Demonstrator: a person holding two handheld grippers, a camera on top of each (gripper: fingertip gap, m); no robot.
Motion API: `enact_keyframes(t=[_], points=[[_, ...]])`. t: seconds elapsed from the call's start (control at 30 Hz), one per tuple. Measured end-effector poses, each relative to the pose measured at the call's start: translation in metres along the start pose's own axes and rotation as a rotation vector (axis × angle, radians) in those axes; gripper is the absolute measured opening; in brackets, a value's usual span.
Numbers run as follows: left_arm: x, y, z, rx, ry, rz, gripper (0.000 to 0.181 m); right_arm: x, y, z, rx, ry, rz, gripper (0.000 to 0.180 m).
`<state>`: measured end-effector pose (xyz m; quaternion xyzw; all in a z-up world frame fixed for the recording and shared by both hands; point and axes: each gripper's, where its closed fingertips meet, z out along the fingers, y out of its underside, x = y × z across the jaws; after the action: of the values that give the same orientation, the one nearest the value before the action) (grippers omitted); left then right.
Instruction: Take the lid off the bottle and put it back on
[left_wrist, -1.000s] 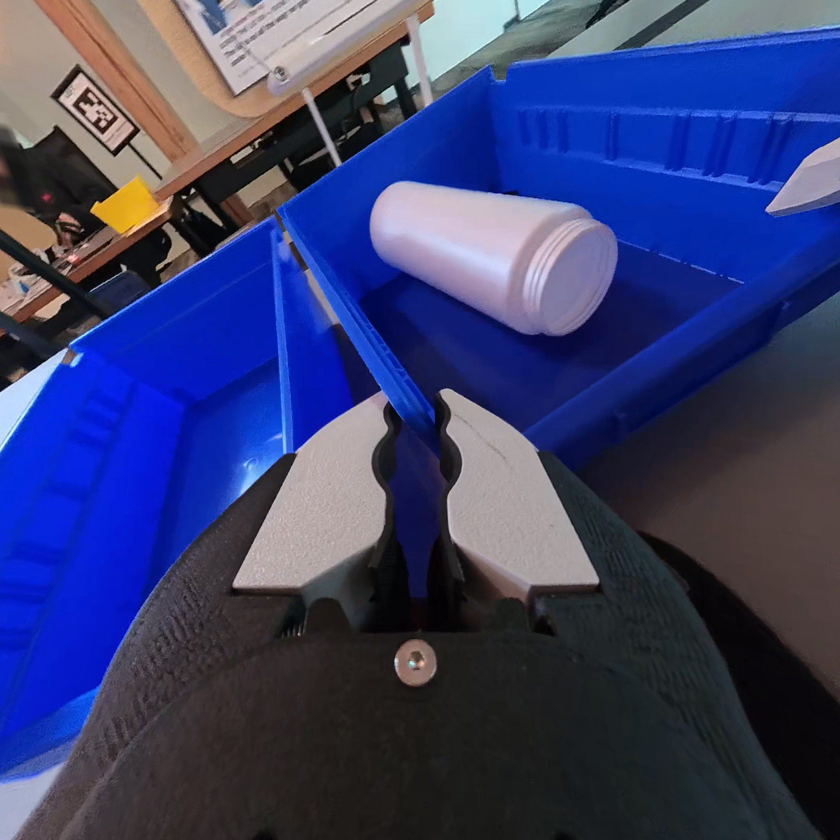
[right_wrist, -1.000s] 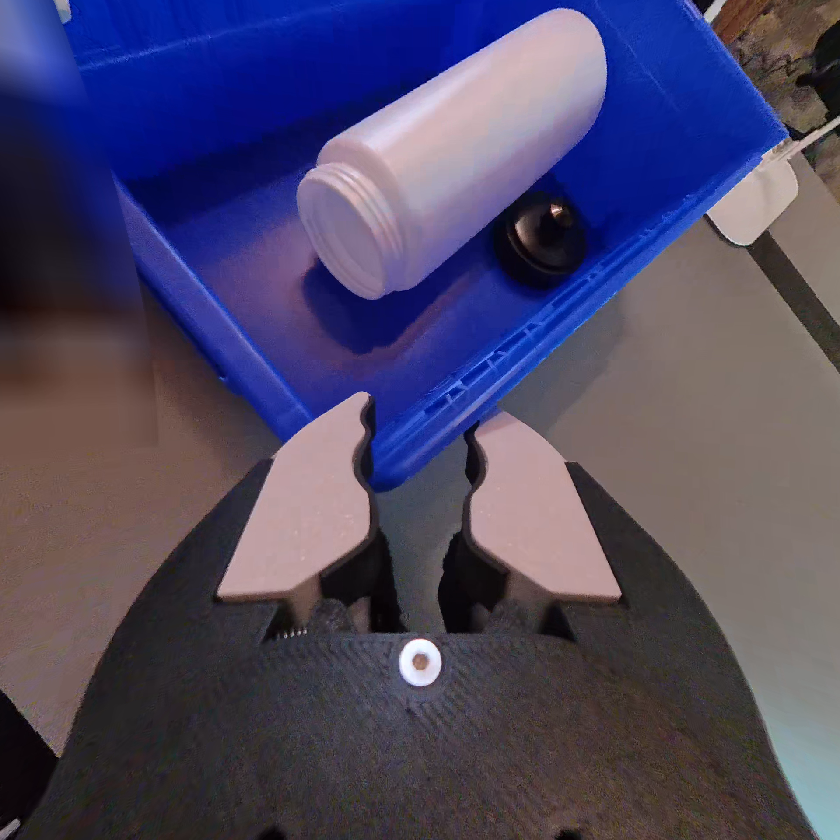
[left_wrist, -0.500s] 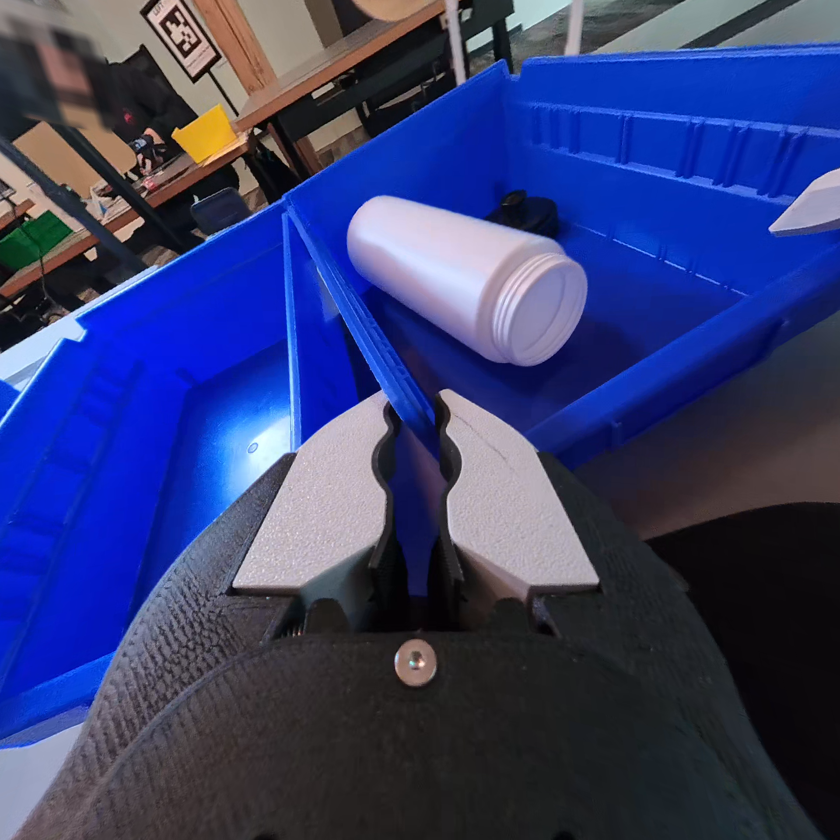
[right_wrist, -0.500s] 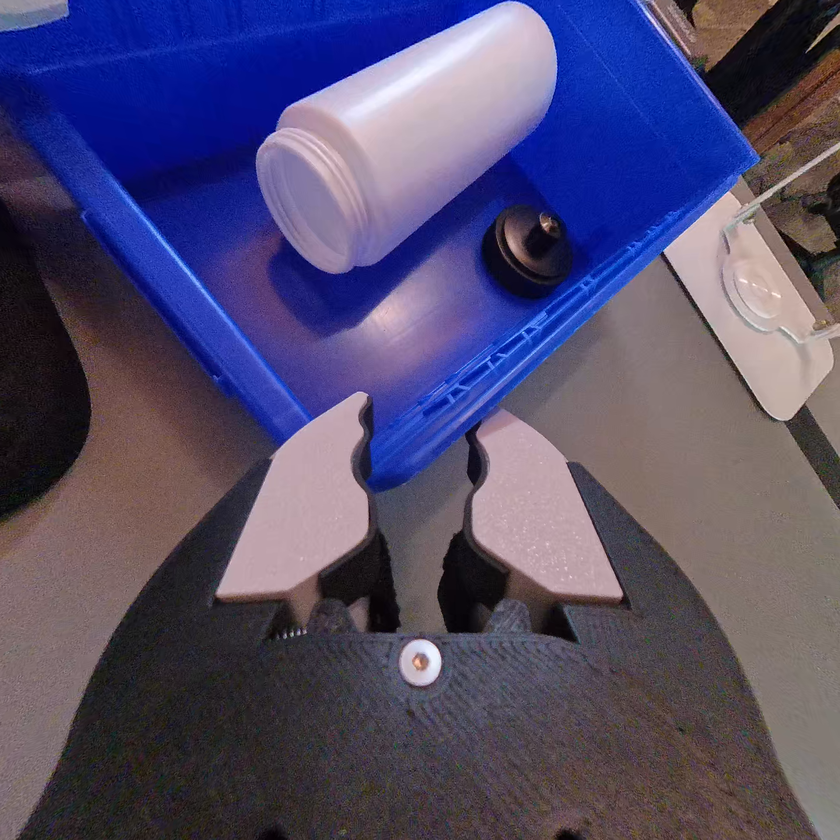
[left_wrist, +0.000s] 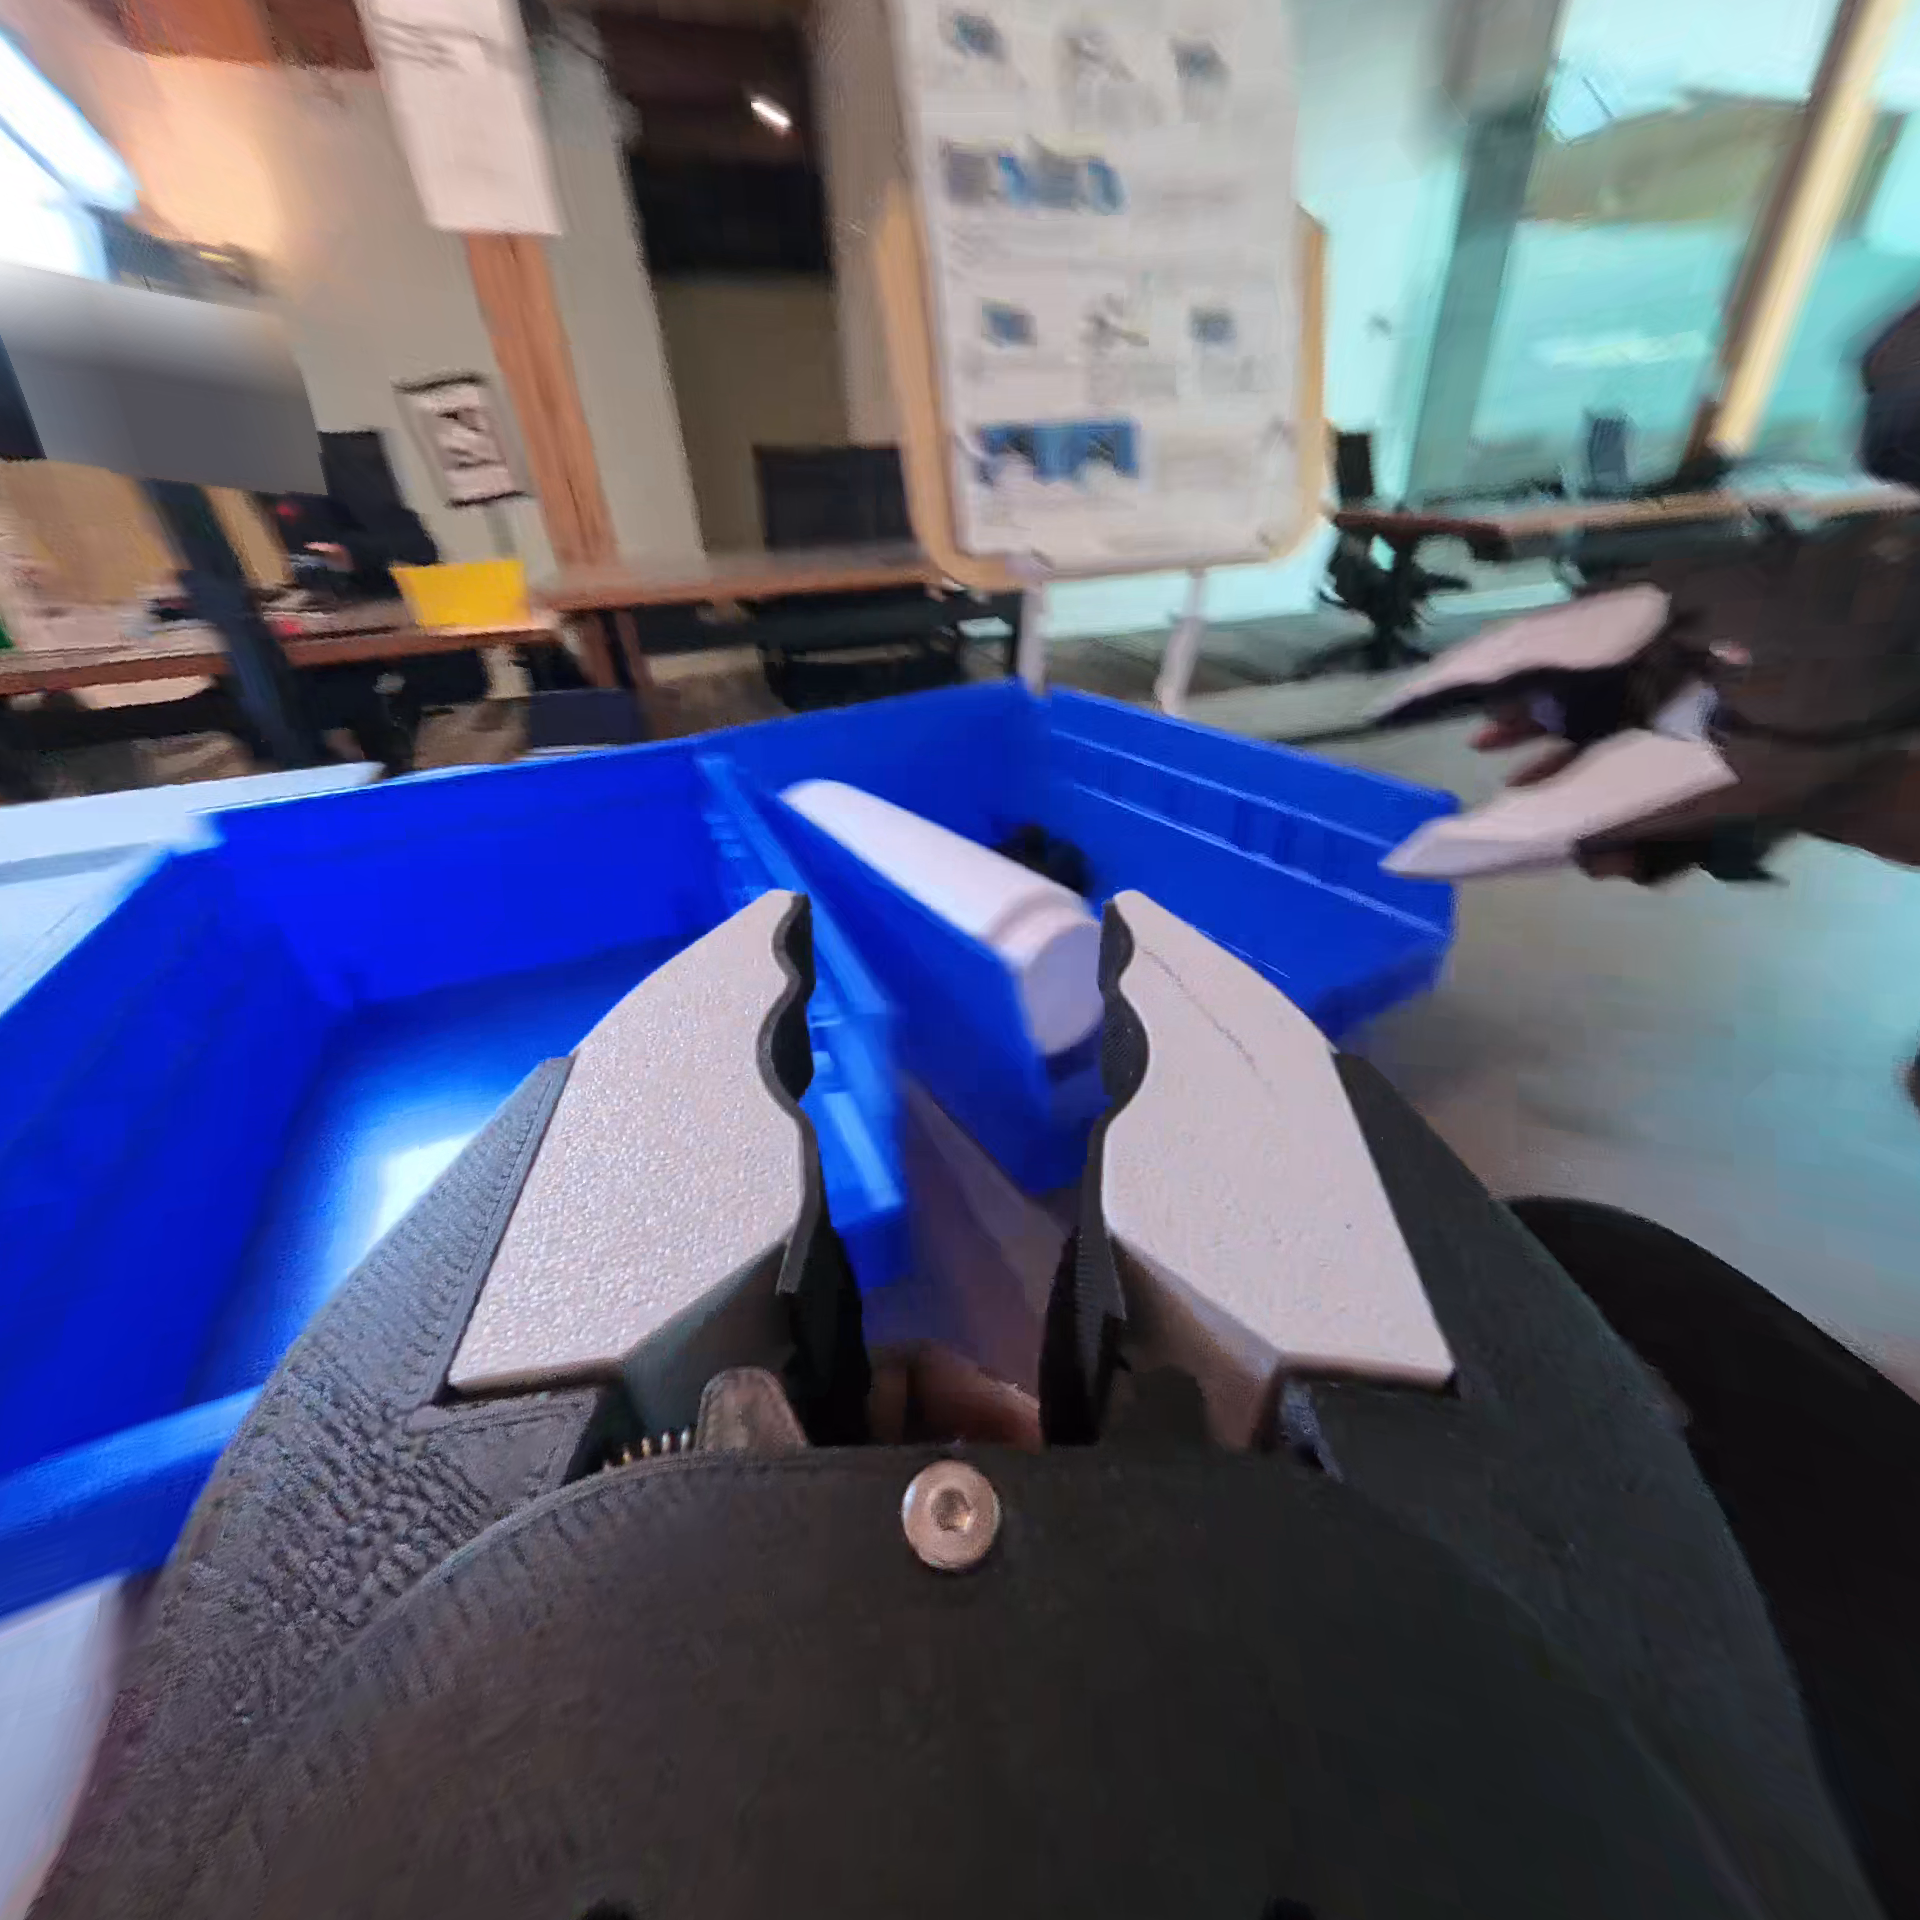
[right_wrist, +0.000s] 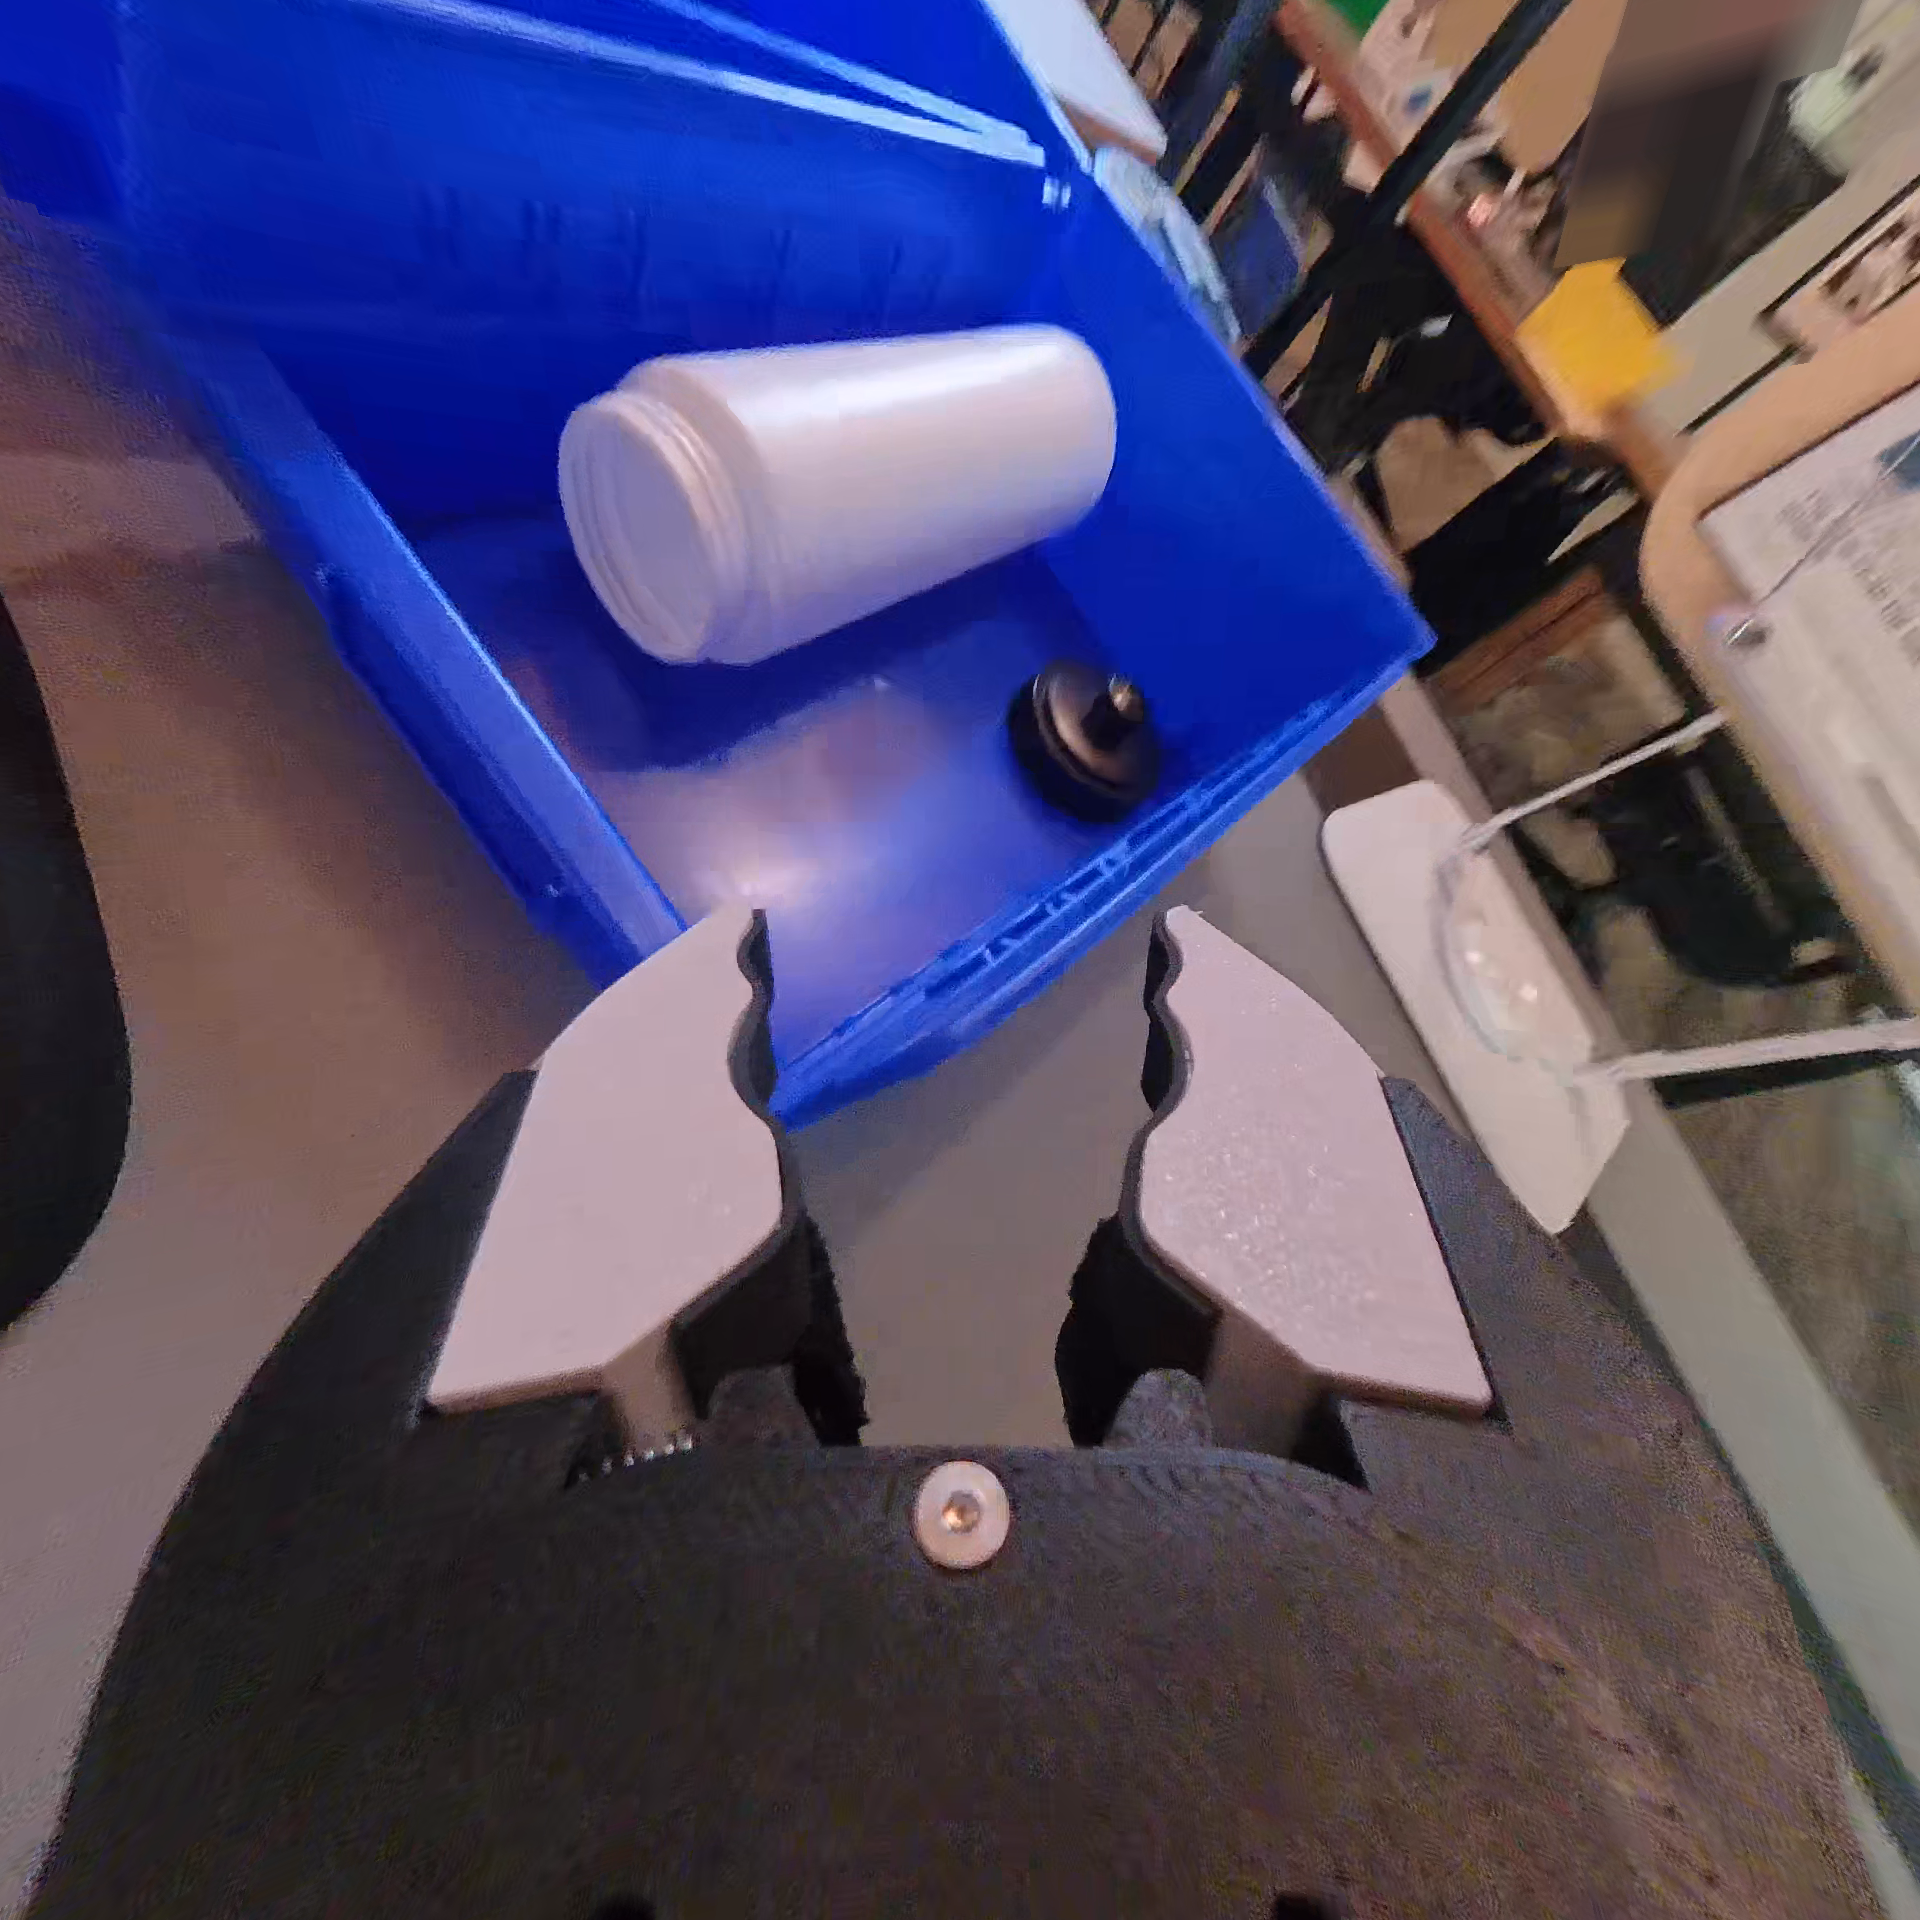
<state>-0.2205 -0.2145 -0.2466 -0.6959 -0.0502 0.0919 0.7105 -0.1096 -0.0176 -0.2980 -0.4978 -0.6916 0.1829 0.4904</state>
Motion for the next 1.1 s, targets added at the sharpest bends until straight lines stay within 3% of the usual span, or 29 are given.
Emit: enact_keyframes(t=[0.17, 0.27, 0.37, 0.4, 0.5, 0.83, 0.9, 1.0, 1.07, 1.1], points=[[-0.141, 0.010, -0.057, 0.018, -0.464, -0.040, 0.061, -0.041, -0.074, -0.012, 0.200, 0.001, -0.247, 0.042], [-0.188, 0.032, -0.058, -0.037, -0.519, -0.091, 0.075, -0.098, -0.110, -0.003, 0.282, -0.166, -0.220, 0.021], [-0.212, 0.059, -0.043, -0.139, -0.458, -0.154, 0.077, -0.144, -0.132, 0.012, 0.318, -0.342, 0.016, 0.027], [-0.215, 0.068, -0.036, -0.174, -0.421, -0.162, 0.065, -0.153, -0.133, 0.020, 0.292, -0.356, 0.030, 0.034], [-0.217, 0.078, -0.029, -0.220, -0.374, -0.130, 0.004, -0.166, -0.133, 0.041, 0.235, -0.347, 0.025, 0.037], [-0.152, 0.074, -0.108, -0.298, -0.442, -0.055, 0.007, -0.183, -0.122, 0.068, 0.138, -0.377, 0.131, 0.040], [-0.135, 0.074, -0.125, -0.351, -0.406, -0.078, 0.010, -0.191, -0.122, 0.067, 0.136, -0.402, 0.150, 0.047], [-0.116, 0.073, -0.142, -0.402, -0.304, -0.102, 0.019, -0.192, -0.123, 0.067, 0.143, -0.369, 0.122, 0.041], [-0.114, 0.071, -0.141, -0.359, -0.264, -0.115, 0.031, -0.192, -0.123, 0.066, 0.144, -0.363, 0.125, 0.039], [-0.116, 0.069, -0.138, -0.315, -0.268, -0.119, 0.025, -0.192, -0.123, 0.066, 0.145, -0.356, 0.122, 0.038]])
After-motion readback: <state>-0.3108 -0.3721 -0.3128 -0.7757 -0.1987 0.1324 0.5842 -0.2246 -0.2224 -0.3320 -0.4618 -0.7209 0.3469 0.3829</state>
